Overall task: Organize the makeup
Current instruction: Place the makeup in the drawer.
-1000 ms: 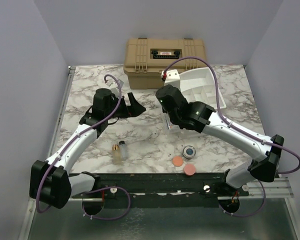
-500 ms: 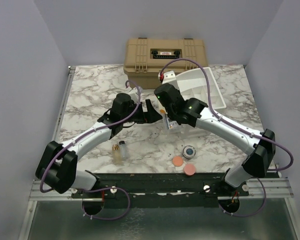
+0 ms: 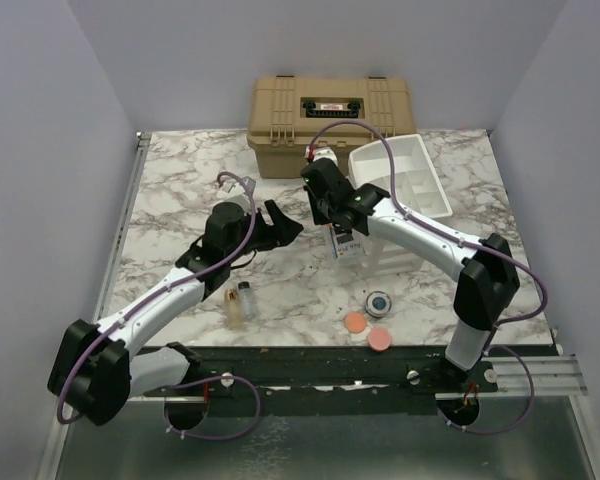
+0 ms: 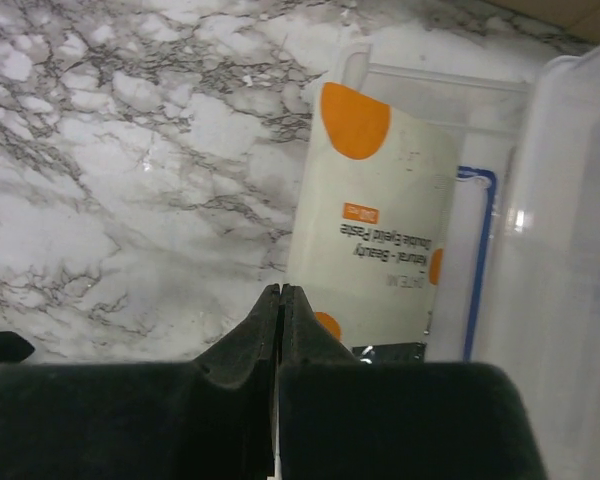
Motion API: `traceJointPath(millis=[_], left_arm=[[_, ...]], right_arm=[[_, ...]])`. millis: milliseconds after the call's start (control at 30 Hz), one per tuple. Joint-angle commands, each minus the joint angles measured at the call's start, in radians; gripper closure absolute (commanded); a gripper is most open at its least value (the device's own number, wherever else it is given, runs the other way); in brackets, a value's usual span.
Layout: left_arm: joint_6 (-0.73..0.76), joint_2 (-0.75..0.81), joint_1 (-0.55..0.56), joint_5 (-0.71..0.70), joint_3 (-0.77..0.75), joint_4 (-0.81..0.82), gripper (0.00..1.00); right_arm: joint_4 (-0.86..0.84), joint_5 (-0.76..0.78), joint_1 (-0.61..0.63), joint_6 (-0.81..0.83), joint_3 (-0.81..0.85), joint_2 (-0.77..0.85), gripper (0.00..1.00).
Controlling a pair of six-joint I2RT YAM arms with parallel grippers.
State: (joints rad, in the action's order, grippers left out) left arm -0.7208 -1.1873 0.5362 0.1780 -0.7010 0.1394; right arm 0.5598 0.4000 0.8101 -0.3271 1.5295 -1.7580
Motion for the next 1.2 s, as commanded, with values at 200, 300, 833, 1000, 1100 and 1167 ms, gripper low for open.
traceJointPath(millis=[200, 300, 833, 1000, 1100, 1167], left_arm=[[-0.017, 0.112, -0.001, -0.187, 0.040, -0.029, 0.24], [-0.019, 0.100, -0.001, -0.180, 0.031, -0.029, 0.24], [-0.012, 0.084, -0.001, -0.153, 0.021, -0.031, 0.24], [-0.010, 0.078, -0.001, -0.141, 0.019, -0.029, 0.24], [-0.008, 0.068, -0.001, -0.128, 0.017, -0.031, 0.23], [-0.013, 0.066, -0.001, -0.121, 0.018, -0.029, 0.20]], right_arm=[[-0.009, -0.071, 0.000, 0.004, 0.085, -0.079, 0.99], [0.029, -0.011, -0.004, 0.002, 0.095, -0.100, 0.99], [0.046, 0.012, -0.052, -0.012, 0.018, -0.050, 0.99], [0.037, -0.032, -0.053, -0.015, -0.011, 0.007, 0.99], [0.000, -0.116, -0.052, -0.003, -0.059, 0.098, 0.95], [-0.032, -0.184, -0.053, 0.011, -0.109, 0.172, 0.87]])
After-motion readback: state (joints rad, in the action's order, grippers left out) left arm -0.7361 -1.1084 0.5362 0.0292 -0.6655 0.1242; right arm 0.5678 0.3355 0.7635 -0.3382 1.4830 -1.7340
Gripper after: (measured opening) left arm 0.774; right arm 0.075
